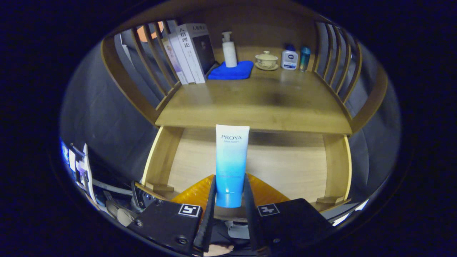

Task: Pull open the drawer, take out the items inside it, and place them on the countertop above the cabinet.

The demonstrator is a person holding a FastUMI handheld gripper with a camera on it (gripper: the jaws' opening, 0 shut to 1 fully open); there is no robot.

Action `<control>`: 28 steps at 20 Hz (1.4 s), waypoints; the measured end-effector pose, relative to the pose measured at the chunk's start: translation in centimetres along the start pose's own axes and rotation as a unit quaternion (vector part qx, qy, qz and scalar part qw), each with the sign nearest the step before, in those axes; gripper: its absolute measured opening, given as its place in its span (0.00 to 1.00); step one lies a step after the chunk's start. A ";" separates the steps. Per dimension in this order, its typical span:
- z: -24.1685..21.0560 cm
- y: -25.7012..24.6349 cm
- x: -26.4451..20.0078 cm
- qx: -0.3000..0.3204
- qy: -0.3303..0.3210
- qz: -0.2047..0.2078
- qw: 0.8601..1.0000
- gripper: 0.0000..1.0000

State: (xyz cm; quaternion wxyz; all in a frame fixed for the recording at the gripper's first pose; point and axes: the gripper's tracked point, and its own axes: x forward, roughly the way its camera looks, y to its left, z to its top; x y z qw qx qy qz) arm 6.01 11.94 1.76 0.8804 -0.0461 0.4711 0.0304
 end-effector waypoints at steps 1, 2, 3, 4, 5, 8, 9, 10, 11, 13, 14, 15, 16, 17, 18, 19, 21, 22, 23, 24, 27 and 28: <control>0.9 -0.5 0.3 0.003 -0.002 -0.005 1.000 0.44; 1.9 -1.3 0.6 0.008 -0.004 -0.014 1.000 0.44; 2.9 -1.9 1.2 0.012 -0.005 -0.024 1.000 0.45; 3.8 -2.6 1.7 0.018 -0.005 -0.032 0.999 0.45; 4.7 -3.3 2.2 0.026 -0.006 -0.041 0.999 0.45; 6.6 -4.3 4.4 0.044 0.004 -0.046 0.998 0.44; 7.2 -4.6 5.2 0.051 0.006 -0.049 0.997 0.44; 7.8 -4.9 5.8 0.056 0.007 -0.052 0.997 0.45; 8.4 -5.1 6.3 0.062 0.007 -0.054 0.997 0.45; 9.4 -5.1 7.1 0.065 0.008 -0.057 0.996 0.44; 10.2 -5.1 7.5 0.062 0.005 -0.060 0.996 0.44; 10.6 -5.3 7.7 0.059 0.003 -0.066 0.996 0.44; 11.0 -5.4 8.1 0.058 0.004 -0.071 0.996 0.44; 11.2 -5.5 8.2 0.059 0.003 -0.073 0.996 0.44; 11.5 -5.6 8.5 0.060 0.004 -0.074 0.995 0.44; 11.6 -5.7 8.7 0.059 0.005 -0.076 0.995 0.44; 11.7 -6.0 9.1 0.055 0.009 -0.079 0.995 0.44; 11.5 -6.1 9.2 0.056 0.015 -0.081 0.995 0.44; 11.5 -6.2 9.3 0.059 0.017 -0.082 0.995 0.44; 11.5 -6.1 9.5 0.059 0.015 -0.080 0.995 0.45; 11.2 -6.0 9.5 0.057 0.020 -0.065 0.996 0.47; 11.4 -5.8 9.4 0.058 0.018 -0.062 0.996 0.49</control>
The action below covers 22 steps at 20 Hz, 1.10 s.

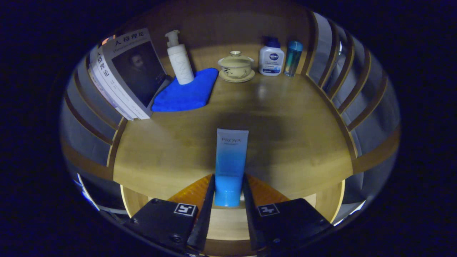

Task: Pull open the drawer, take out the items inside it, and place them on the countertop above the cabinet.

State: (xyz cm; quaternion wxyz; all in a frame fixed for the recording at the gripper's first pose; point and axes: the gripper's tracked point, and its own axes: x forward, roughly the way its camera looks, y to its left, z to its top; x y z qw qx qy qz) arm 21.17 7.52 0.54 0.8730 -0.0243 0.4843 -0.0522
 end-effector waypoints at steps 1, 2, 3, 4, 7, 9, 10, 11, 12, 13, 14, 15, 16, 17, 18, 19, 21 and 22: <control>-0.2 -0.1 0.0 0.003 0.000 0.001 1.000 0.49; -0.3 -0.3 -0.2 0.009 -0.001 -0.003 1.000 0.50; -0.2 -0.3 -0.2 0.014 -0.005 -0.005 1.000 0.51; -0.2 -0.2 -0.5 0.013 -0.008 -0.005 1.000 0.51; 0.3 -0.3 -1.5 0.006 -0.033 -0.009 0.999 0.58; 0.2 0.0 -2.3 0.004 -0.048 -0.006 0.999 0.59; 0.0 0.5 -2.8 0.000 -0.054 0.003 0.999 0.60; -0.2 0.9 -3.2 -0.005 -0.062 0.010 0.998 0.60; -0.5 1.1 -3.8 -0.010 -0.071 0.013 0.997 0.60; -1.0 1.6 -4.4 -0.016 -0.082 0.021 0.996 0.61; -1.6 2.2 -4.9 -0.027 -0.090 0.031 0.995 0.61; -2.2 2.5 -5.6 -0.037 -0.102 0.036 0.993 0.63; -2.7 2.4 -6.2 -0.048 -0.119 0.033 0.991 0.65; -3.2 2.4 -6.7 -0.059 -0.139 0.032 0.988 0.66; -3.8 2.5 -7.3 -0.067 -0.163 0.034 0.984 0.66; -4.3 2.8 -7.9 -0.072 -0.187 0.038 0.979 0.66; -5.9 2.5 -9.5 -0.085 -0.235 0.033 0.968 0.67; -6.7 2.1 -10.3 -0.095 -0.256 0.025 0.962 0.67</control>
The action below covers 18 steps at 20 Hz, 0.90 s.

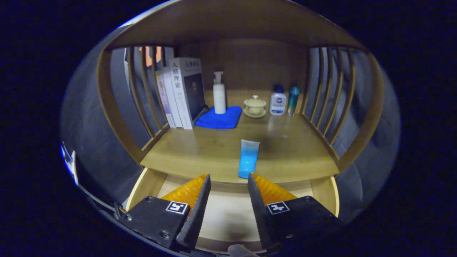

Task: Pull open the drawer, take out the items inside it, and place them on the countertop above the cabinet.

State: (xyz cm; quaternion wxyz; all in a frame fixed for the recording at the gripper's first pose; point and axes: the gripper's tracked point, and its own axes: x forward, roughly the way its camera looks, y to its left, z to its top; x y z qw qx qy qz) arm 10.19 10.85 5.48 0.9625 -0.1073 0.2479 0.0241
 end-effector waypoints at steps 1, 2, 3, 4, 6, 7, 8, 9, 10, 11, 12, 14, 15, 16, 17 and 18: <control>-0.6 0.0 -0.9 -0.002 -0.021 -0.007 1.000 0.69; -1.5 0.4 -1.8 0.001 -0.038 -0.005 0.999 0.75; -2.4 0.8 -2.6 0.012 -0.053 -0.001 0.999 0.82; -3.2 1.2 -3.4 0.019 -0.067 0.007 0.998 0.88; -4.9 1.5 -4.8 0.024 -0.098 0.015 0.995 1.00; -5.8 1.6 -5.4 0.023 -0.113 0.015 0.993 1.00; -6.7 1.8 -6.0 0.019 -0.125 0.017 0.992 1.00; -7.4 2.1 -6.4 0.013 -0.135 0.019 0.991 1.00; -8.1 2.2 -6.7 0.010 -0.144 0.018 0.989 1.00; -8.8 2.1 -6.8 0.008 -0.148 0.019 0.989 1.00; -9.7 2.1 -7.0 0.009 -0.151 0.022 0.988 1.00; -11.4 1.7 -7.3 0.017 -0.154 0.024 0.988 1.00; -12.3 1.3 -7.4 0.022 -0.157 0.021 0.987 1.00; -13.2 0.7 -7.5 0.026 -0.157 0.014 0.987 1.00; -14.1 0.2 -7.5 0.029 -0.158 0.005 0.987 1.00; -14.7 -0.2 -7.6 0.030 -0.164 -0.002 0.986 1.00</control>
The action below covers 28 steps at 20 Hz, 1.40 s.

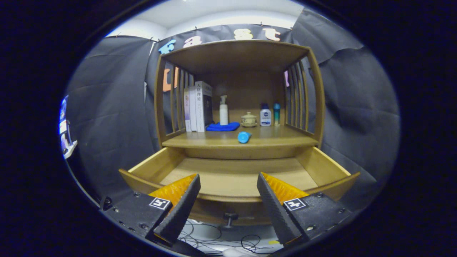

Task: Pull open the drawer, take out the items inside it, and place them on the countertop above the cabinet.

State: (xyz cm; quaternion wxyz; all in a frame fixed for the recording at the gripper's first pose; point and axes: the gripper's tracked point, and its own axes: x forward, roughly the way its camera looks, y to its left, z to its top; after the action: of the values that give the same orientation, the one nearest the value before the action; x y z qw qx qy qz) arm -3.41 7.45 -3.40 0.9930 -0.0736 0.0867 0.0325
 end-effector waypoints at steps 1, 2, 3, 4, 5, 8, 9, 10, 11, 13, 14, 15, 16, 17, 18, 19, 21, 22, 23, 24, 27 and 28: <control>-0.4 -0.1 0.1 -0.001 -0.005 -0.006 1.000 1.00; -0.6 -0.2 -0.1 -0.005 -0.016 -0.005 1.000 1.00; -0.5 -0.2 -0.5 -0.012 -0.027 -0.008 1.000 1.00; -0.7 -0.4 -0.7 -0.018 -0.036 -0.015 0.999 1.00; -0.8 -0.4 -1.0 -0.020 -0.051 -0.016 0.998 1.00; -3.1 0.7 -1.1 -0.013 -0.045 -0.005 0.999 1.00; -3.7 1.2 -1.1 -0.008 -0.039 0.001 0.999 1.00; -4.6 1.5 -1.0 -0.007 -0.029 0.006 1.000 1.00; -5.4 1.7 -0.7 -0.009 -0.021 0.007 1.000 1.00; -6.3 1.5 -0.1 -0.020 -0.012 0.003 1.000 1.00; -6.5 1.0 0.1 -0.023 -0.011 -0.004 1.000 1.00; -6.3 0.5 0.1 -0.022 -0.016 -0.014 1.000 1.00; -5.9 0.2 0.1 -0.017 -0.027 -0.020 0.999 1.00; -6.1 0.2 0.4 -0.015 -0.028 -0.027 0.999 1.00; -6.1 0.2 0.6 -0.019 -0.030 -0.037 0.999 1.00; -6.1 -0.1 0.9 -0.028 -0.027 -0.053 0.998 1.00; -5.7 0.0 1.6 -0.040 -0.026 -0.053 0.997 0.99; -5.5 -0.1 2.2 -0.031 -0.028 -0.046 0.998 0.99; -5.2 -0.2 2.6 -0.017 -0.028 -0.041 0.999 0.99; -4.7 -0.3 3.0 -0.004 -0.042 -0.038 0.998 0.98; -4.4 -0.5 4.7 -0.023 -0.052 -0.044 0.997 0.98; -4.1 -0.6 5.3 -0.033 -0.057 -0.047 0.997 0.98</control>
State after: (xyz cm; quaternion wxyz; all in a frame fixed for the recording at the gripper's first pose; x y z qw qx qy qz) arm 1.19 6.51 -8.27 0.9938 -0.1079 0.0248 -0.0067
